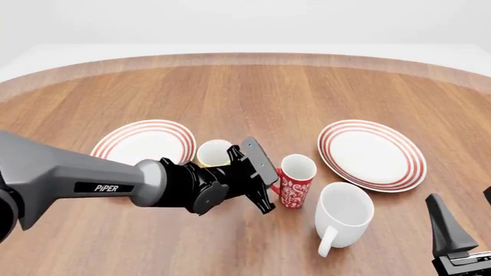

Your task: Put the red mug on the left plate.

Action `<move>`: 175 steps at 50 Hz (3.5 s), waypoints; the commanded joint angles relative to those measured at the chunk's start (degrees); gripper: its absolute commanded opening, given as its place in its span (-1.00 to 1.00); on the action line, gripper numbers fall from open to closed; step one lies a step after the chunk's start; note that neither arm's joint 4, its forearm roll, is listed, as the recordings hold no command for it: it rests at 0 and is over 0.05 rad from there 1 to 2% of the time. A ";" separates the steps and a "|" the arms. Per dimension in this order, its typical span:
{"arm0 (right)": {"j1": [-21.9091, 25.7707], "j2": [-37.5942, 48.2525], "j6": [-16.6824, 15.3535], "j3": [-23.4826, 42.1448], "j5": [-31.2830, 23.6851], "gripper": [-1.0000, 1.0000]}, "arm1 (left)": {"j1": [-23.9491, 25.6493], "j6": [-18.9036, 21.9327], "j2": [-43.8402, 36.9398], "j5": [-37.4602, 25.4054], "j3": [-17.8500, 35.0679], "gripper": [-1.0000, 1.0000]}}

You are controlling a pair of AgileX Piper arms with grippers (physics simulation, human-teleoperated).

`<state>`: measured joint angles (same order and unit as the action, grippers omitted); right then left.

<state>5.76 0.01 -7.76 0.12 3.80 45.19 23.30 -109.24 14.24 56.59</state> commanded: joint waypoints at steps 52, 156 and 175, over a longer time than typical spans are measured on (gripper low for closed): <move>0.57 0.00 -0.77 -0.04 0.19 1.00 | -3.34 -0.66 9.83 0.40 -3.38 -1.00; 0.47 0.00 -1.60 0.15 -0.15 1.00 | -22.06 -1.40 30.92 1.67 -14.39 -1.00; 0.30 0.00 -1.82 0.07 -0.11 1.00 | -26.97 -2.01 31.29 4.22 -17.66 -1.00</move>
<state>6.13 0.01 -9.46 0.22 3.68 20.71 21.31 -78.54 17.23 40.31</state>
